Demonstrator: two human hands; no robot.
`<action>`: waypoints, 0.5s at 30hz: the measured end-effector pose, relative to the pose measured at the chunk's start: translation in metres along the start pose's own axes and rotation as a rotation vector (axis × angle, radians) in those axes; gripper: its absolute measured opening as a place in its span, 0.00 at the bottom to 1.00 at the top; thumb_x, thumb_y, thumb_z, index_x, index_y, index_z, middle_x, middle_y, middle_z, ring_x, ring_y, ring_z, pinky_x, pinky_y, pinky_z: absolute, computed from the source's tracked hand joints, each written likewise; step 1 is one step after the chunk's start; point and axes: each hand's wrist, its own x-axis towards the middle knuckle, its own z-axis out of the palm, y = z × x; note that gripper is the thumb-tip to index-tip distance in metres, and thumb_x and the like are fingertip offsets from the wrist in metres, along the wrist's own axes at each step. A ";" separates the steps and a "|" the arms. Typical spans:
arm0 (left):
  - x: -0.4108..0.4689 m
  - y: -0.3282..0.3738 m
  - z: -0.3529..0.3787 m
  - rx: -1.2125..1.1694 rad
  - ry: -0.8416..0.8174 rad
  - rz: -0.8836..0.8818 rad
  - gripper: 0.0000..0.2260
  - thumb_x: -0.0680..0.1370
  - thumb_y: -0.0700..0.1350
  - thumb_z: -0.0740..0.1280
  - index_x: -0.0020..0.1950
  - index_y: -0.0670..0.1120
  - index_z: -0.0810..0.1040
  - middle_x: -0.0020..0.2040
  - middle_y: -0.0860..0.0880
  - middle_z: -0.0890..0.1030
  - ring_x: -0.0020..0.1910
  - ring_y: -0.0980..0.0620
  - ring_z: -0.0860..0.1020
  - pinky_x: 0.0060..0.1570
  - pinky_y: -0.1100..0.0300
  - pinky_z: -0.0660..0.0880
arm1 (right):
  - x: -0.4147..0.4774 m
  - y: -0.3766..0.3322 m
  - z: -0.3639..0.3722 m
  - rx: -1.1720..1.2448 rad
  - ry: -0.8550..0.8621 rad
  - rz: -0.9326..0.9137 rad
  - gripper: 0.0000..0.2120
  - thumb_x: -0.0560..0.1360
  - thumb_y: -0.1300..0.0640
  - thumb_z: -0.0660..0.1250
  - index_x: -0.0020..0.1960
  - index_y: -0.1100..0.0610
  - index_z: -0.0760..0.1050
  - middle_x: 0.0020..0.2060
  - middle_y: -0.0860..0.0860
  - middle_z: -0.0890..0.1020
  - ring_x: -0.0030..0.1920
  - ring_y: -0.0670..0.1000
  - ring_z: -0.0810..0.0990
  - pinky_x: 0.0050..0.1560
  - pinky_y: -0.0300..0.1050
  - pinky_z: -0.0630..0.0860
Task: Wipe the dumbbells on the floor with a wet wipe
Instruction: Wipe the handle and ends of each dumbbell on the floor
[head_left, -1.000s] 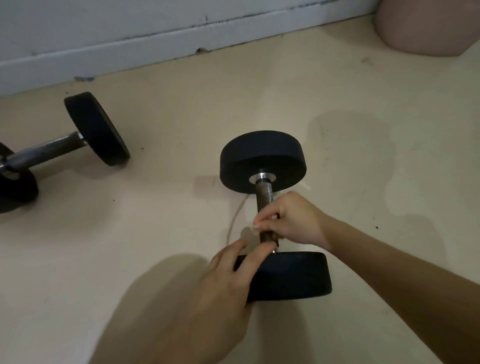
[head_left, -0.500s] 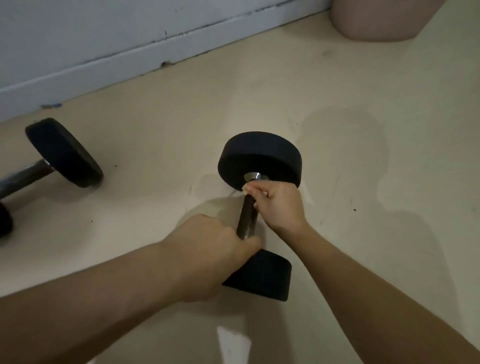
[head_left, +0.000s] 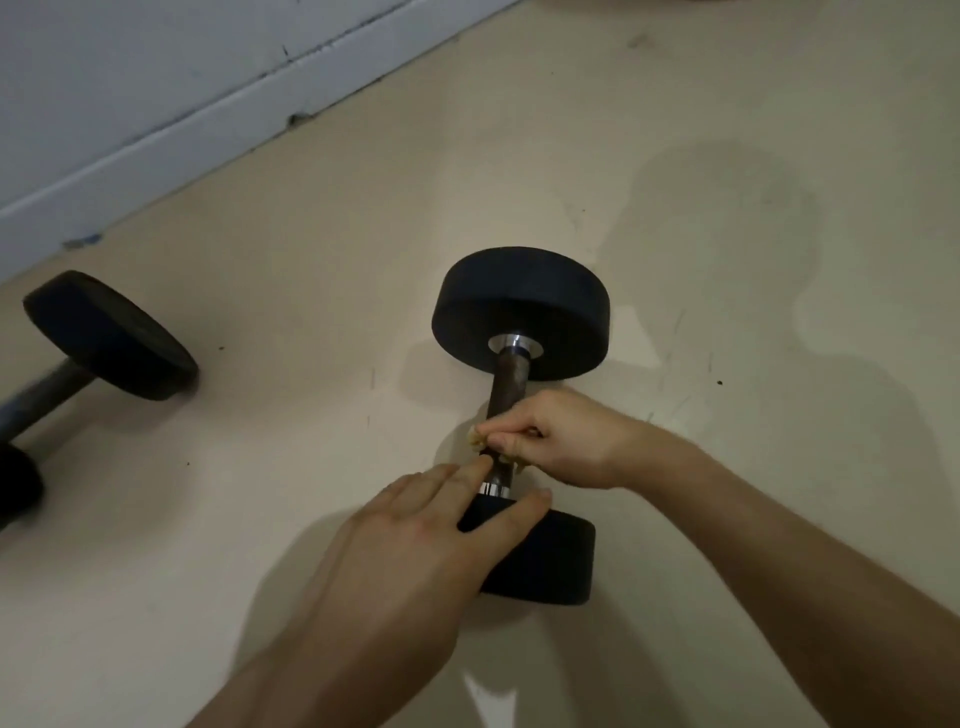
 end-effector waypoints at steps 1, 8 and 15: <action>-0.001 0.002 0.000 0.004 -0.001 -0.014 0.43 0.54 0.53 0.81 0.67 0.60 0.70 0.60 0.47 0.81 0.51 0.48 0.82 0.42 0.56 0.79 | -0.001 -0.001 -0.005 -0.025 -0.048 -0.004 0.11 0.80 0.53 0.60 0.55 0.53 0.81 0.49 0.48 0.83 0.48 0.43 0.80 0.53 0.43 0.77; -0.005 0.005 0.005 -0.039 0.031 -0.050 0.41 0.60 0.49 0.80 0.70 0.61 0.67 0.65 0.47 0.77 0.59 0.46 0.79 0.49 0.55 0.78 | 0.030 0.004 -0.007 0.012 0.556 0.025 0.03 0.75 0.56 0.69 0.45 0.53 0.82 0.31 0.41 0.77 0.33 0.41 0.77 0.43 0.41 0.77; -0.006 0.011 0.014 -0.188 0.127 -0.018 0.38 0.64 0.46 0.78 0.71 0.60 0.67 0.68 0.48 0.73 0.64 0.47 0.73 0.57 0.53 0.74 | 0.007 0.014 -0.005 0.111 0.521 0.042 0.08 0.74 0.53 0.70 0.52 0.52 0.83 0.42 0.42 0.82 0.44 0.41 0.80 0.48 0.39 0.77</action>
